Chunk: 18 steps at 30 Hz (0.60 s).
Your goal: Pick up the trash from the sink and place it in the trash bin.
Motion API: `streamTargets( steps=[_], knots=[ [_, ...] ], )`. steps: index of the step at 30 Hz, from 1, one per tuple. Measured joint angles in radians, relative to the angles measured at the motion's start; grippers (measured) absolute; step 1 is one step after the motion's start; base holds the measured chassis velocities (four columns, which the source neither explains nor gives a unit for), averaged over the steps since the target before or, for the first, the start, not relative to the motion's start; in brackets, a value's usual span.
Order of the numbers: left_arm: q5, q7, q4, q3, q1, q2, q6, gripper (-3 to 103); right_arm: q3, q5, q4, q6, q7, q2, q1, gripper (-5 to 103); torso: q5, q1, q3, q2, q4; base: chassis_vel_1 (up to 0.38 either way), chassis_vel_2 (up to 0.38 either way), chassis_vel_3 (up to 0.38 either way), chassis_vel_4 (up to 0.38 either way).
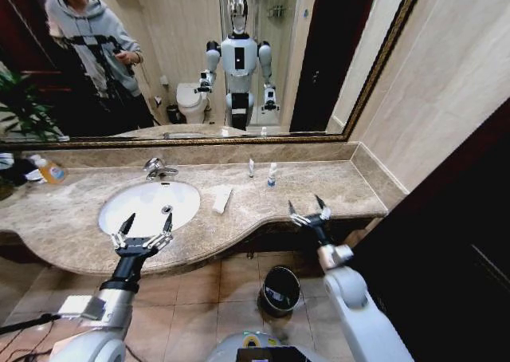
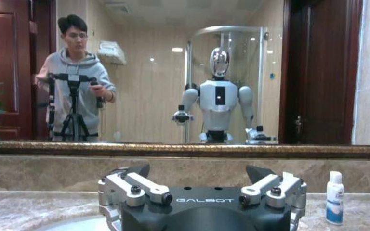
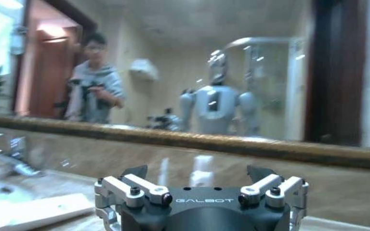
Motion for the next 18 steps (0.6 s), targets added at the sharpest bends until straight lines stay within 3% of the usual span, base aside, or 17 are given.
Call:
streamTargets(
  steps=[2,6,18],
  knots=[
    [0.000,0.000,0.000,0.000,0.000,0.000,0.000,100,-0.082,0.015,-0.102,-0.025,-0.001,-0.003,0.113,100,0.0000,0.000,0.000,0.000,0.0001,0.000,0.000,0.000,0.000],
    [0.000,0.000,0.000,0.000,0.000,0.000,0.000,100,-0.138,0.013,-0.196,-0.061,0.004,0.019,0.213,100,-0.0002,0.000,0.000,0.000,0.0000,0.000,0.000,0.000,0.000],
    [0.000,0.000,0.000,0.000,0.000,0.000,0.000,100,-0.178,0.035,-0.390,-0.098,0.013,0.064,0.384,100,-0.0002,0.000,0.000,0.000,-0.0001,0.000,0.000,0.000,0.000]
  ],
)
